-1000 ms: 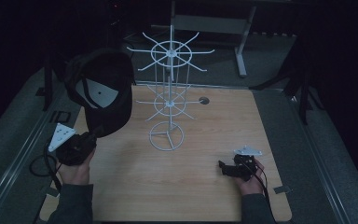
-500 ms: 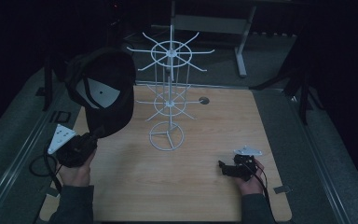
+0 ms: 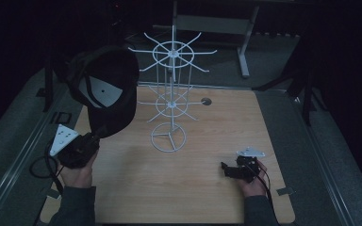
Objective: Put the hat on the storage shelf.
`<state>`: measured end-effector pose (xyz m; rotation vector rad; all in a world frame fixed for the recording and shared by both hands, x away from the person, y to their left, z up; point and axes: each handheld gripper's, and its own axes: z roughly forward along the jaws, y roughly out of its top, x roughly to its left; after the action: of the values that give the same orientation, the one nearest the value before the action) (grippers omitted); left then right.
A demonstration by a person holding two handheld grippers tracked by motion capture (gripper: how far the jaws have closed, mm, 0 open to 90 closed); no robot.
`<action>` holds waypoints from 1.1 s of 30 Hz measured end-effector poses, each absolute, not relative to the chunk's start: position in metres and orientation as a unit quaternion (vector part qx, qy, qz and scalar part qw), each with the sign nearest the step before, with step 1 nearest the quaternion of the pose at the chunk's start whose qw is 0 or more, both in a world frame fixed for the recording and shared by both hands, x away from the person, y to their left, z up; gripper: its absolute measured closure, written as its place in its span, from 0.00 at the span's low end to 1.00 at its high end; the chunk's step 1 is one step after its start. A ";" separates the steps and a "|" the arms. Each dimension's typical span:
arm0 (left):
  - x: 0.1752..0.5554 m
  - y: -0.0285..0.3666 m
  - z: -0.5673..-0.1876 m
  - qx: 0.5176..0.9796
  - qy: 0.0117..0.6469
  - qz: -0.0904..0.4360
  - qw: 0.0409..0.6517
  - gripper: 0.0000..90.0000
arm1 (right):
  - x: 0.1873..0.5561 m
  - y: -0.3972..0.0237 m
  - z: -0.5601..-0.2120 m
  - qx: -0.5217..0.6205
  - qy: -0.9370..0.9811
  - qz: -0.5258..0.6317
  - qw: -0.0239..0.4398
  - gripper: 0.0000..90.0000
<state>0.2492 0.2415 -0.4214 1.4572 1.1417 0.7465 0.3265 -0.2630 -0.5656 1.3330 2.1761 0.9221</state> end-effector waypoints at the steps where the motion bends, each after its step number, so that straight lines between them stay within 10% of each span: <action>1: 0.249 0.241 -0.420 0.614 0.479 0.316 0.542 0.96 | 0.326 -0.263 -0.566 0.480 0.784 0.332 0.212 0.15; 33: 0.245 0.234 -0.410 0.611 0.468 0.339 0.541 0.96 | 0.326 -0.263 -0.566 0.480 0.784 0.332 0.212 0.15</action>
<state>0.2455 0.2338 -0.4102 1.4521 1.1123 0.8063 0.3265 -0.2630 -0.5656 1.3334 2.1759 0.9224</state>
